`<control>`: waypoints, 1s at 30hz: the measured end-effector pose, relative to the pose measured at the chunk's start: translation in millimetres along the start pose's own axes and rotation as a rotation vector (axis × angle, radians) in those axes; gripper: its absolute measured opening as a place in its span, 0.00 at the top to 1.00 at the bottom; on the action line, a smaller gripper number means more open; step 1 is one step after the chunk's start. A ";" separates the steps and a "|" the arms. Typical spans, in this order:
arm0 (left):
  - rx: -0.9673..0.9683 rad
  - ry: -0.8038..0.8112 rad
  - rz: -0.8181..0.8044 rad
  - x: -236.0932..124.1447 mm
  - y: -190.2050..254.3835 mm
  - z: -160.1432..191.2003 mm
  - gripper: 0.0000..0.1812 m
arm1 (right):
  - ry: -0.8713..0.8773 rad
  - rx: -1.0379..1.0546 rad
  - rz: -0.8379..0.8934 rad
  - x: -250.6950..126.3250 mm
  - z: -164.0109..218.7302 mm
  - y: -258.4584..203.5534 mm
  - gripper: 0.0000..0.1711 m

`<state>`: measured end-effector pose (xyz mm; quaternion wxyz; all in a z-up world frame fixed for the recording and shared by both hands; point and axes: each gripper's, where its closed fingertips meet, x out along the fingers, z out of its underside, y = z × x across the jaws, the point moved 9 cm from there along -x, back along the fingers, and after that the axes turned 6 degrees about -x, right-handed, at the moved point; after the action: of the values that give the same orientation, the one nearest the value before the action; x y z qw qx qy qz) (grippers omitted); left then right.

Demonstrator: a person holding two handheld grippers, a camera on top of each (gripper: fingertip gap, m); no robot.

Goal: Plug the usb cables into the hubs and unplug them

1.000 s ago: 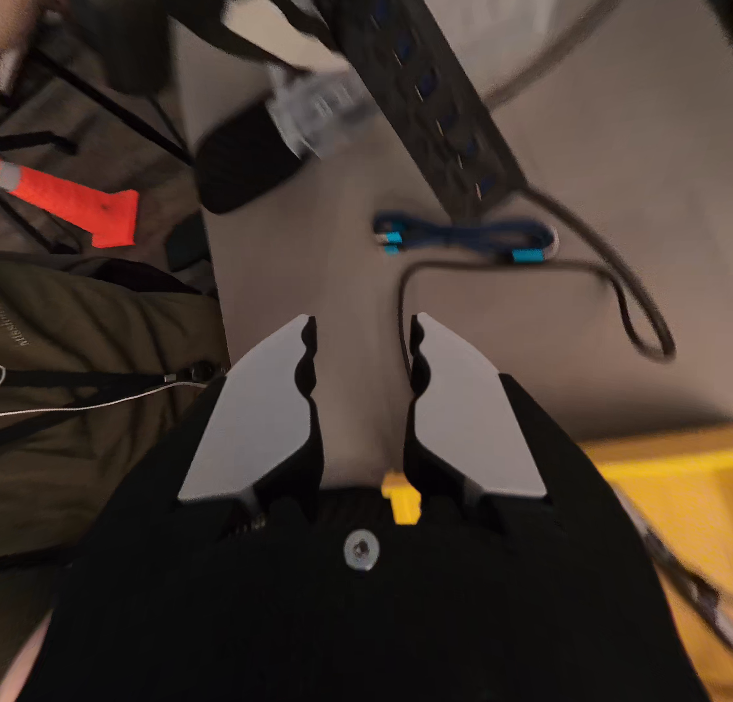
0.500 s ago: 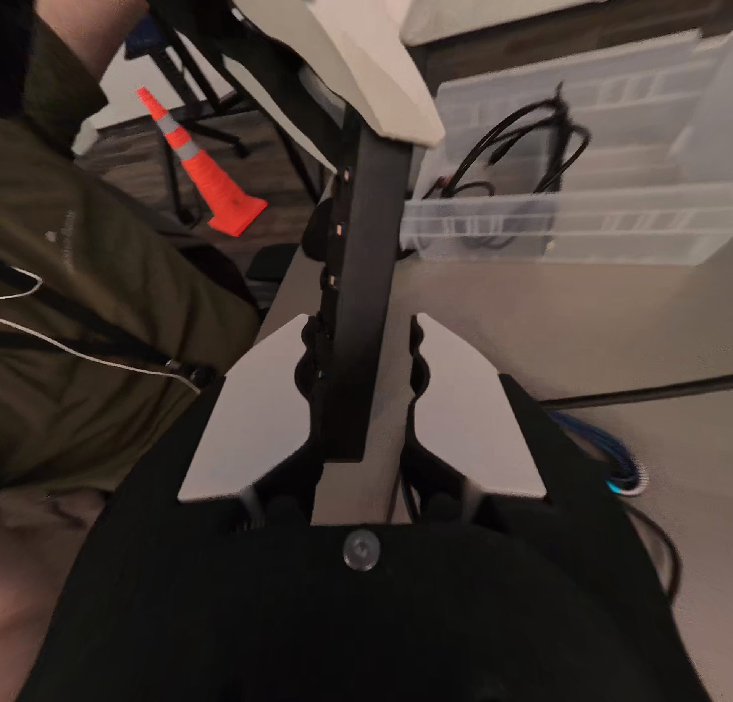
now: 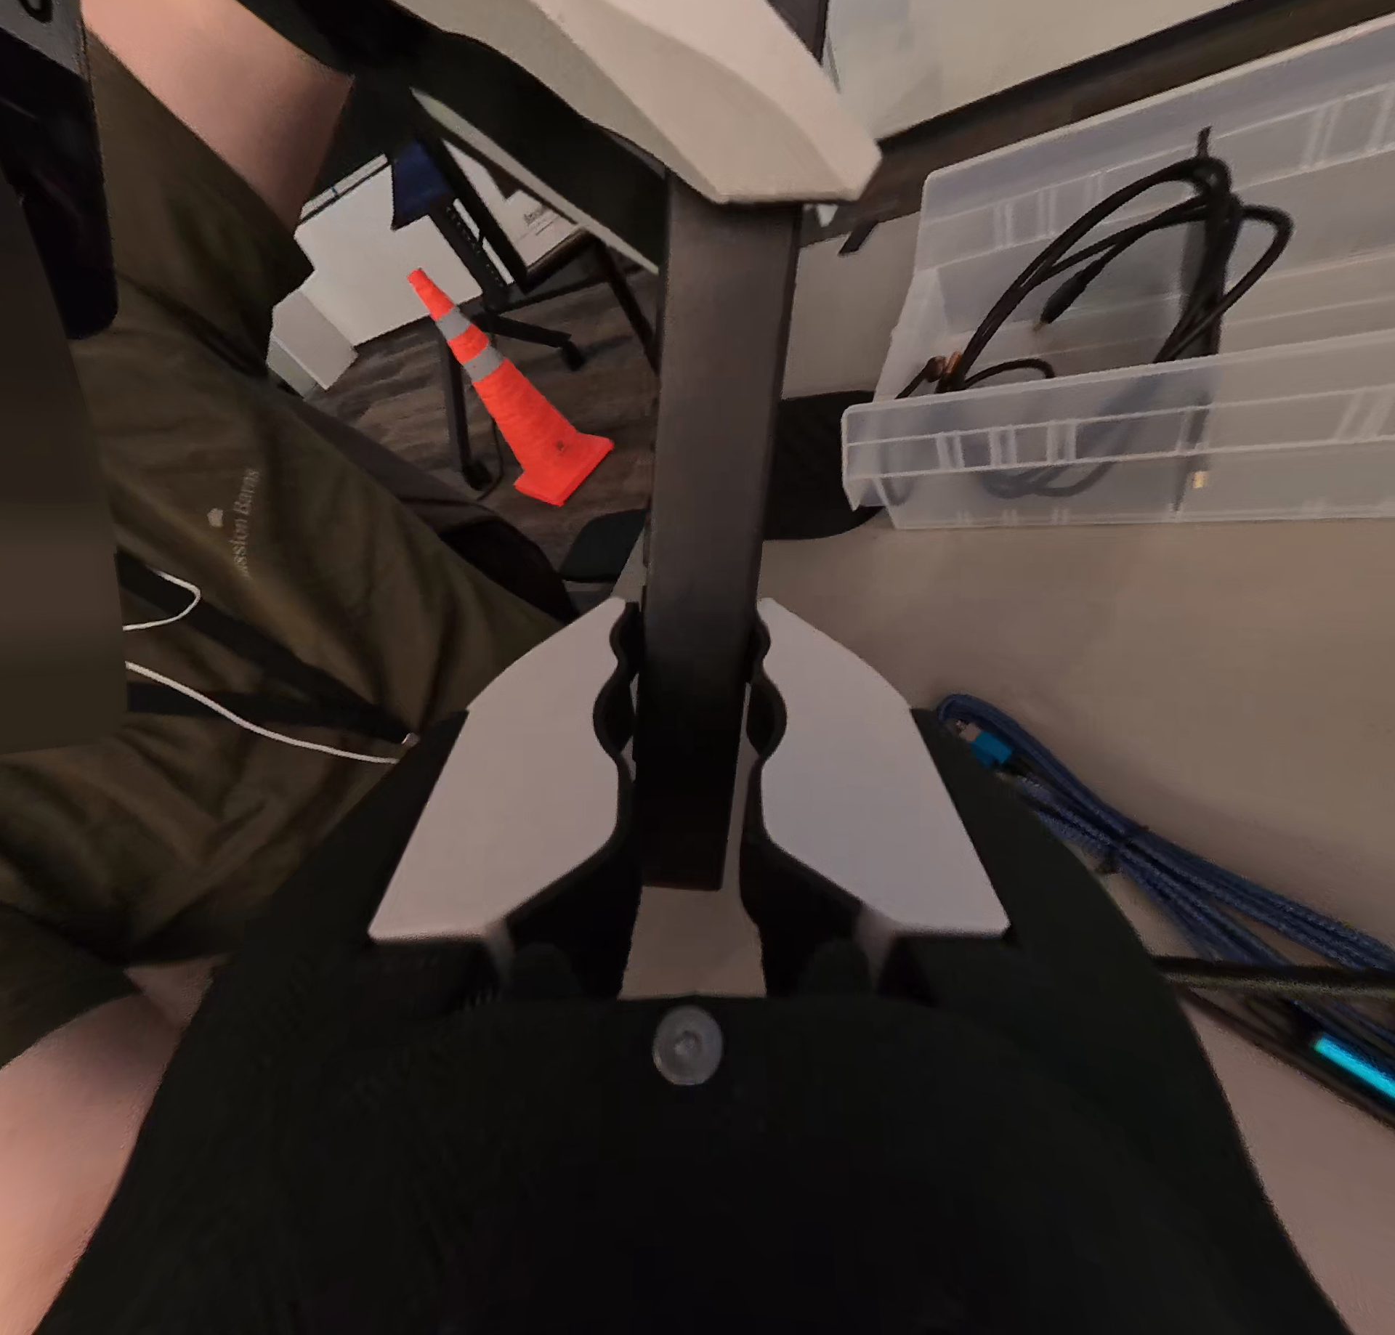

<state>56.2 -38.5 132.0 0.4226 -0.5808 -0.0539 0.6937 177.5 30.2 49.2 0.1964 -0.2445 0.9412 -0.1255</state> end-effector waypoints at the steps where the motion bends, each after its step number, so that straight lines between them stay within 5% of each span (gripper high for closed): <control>1: 0.012 -0.006 -0.013 0.2 -1.2 2.4 0.71 | 0.031 -0.010 0.013 0.1 -0.2 1.5 0.84; 9: -0.118 0.081 -0.081 -9.9 -23.3 22.0 0.66 | 0.297 -0.010 0.023 -15.1 -11.2 7.2 0.85; 23: -0.616 0.280 -0.019 -4.3 -33.3 77.1 0.62 | 0.693 0.381 -0.354 7.9 -7.0 26.5 0.84; 30: -0.511 0.278 -0.066 -1.1 -18.8 80.2 0.62 | 0.685 0.459 -0.425 13.9 -0.3 30.2 0.85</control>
<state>-2.3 6.1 169.1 0.2881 -0.7558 -0.1873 0.5574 153.8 48.7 35.2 -0.1070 -0.3268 0.8287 -0.4415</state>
